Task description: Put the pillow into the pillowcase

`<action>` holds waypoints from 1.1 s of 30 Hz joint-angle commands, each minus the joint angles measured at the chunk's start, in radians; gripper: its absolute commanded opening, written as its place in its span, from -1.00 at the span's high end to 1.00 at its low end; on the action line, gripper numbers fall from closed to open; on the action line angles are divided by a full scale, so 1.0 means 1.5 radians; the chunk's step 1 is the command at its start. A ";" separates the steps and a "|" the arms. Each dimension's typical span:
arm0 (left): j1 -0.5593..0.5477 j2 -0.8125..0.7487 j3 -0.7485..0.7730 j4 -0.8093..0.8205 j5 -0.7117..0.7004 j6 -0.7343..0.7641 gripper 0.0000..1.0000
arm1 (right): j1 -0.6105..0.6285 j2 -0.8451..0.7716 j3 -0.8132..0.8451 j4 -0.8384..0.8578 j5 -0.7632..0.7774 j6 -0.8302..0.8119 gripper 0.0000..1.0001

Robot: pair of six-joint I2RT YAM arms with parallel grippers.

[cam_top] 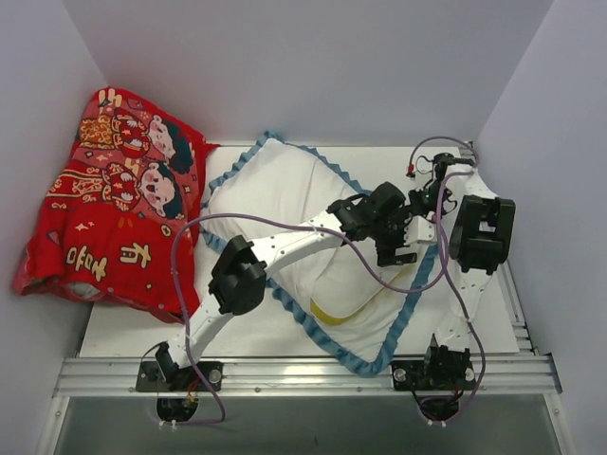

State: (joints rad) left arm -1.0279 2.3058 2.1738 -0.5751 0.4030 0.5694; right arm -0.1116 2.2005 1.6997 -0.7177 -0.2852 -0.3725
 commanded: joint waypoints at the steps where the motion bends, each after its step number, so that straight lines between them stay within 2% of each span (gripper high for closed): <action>1: -0.010 0.043 0.038 0.043 -0.085 -0.007 -0.95 | 0.004 -0.004 -0.024 -0.078 -0.020 -0.029 0.72; 2: -0.012 0.050 0.038 0.048 -0.106 -0.007 -0.95 | 0.003 -0.005 -0.031 -0.090 -0.023 -0.032 1.00; 4: -0.008 0.071 0.035 0.051 -0.162 -0.022 -0.88 | -0.001 -0.026 -0.054 -0.119 -0.042 -0.041 1.00; 8: 0.017 0.078 -0.007 0.087 -0.263 -0.034 -0.62 | -0.011 -0.096 -0.144 -0.138 -0.063 -0.052 1.00; 9: 0.026 0.075 -0.017 0.098 -0.282 -0.039 -0.43 | -0.014 -0.121 -0.175 -0.145 -0.065 -0.056 1.00; 12: 0.066 0.068 -0.026 0.128 -0.366 -0.045 -0.05 | -0.023 -0.161 -0.221 -0.168 -0.052 -0.074 1.00; 16: 0.125 0.073 0.021 0.140 -0.460 -0.007 0.25 | -0.052 -0.200 -0.289 -0.183 -0.005 -0.107 1.00; 22: 0.226 0.077 0.045 0.140 -0.543 0.049 0.72 | -0.149 -0.219 -0.277 -0.231 0.024 -0.171 1.00; 27: 0.258 0.079 0.028 0.122 -0.563 0.053 0.82 | -0.202 -0.209 -0.214 -0.295 -0.004 -0.199 1.00; 31: 0.216 0.047 -0.034 0.111 -0.492 0.014 0.80 | -0.153 -0.212 -0.192 -0.320 -0.073 -0.169 1.00; 33: 0.192 0.028 -0.085 0.104 -0.441 -0.001 0.68 | -0.127 -0.230 -0.198 -0.324 -0.097 -0.162 1.00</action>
State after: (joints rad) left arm -0.6567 2.4142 2.1166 -0.3729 -0.2886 0.5858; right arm -0.3649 1.9045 1.3884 -1.0321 -0.4118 -0.6109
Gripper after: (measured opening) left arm 0.152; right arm 0.043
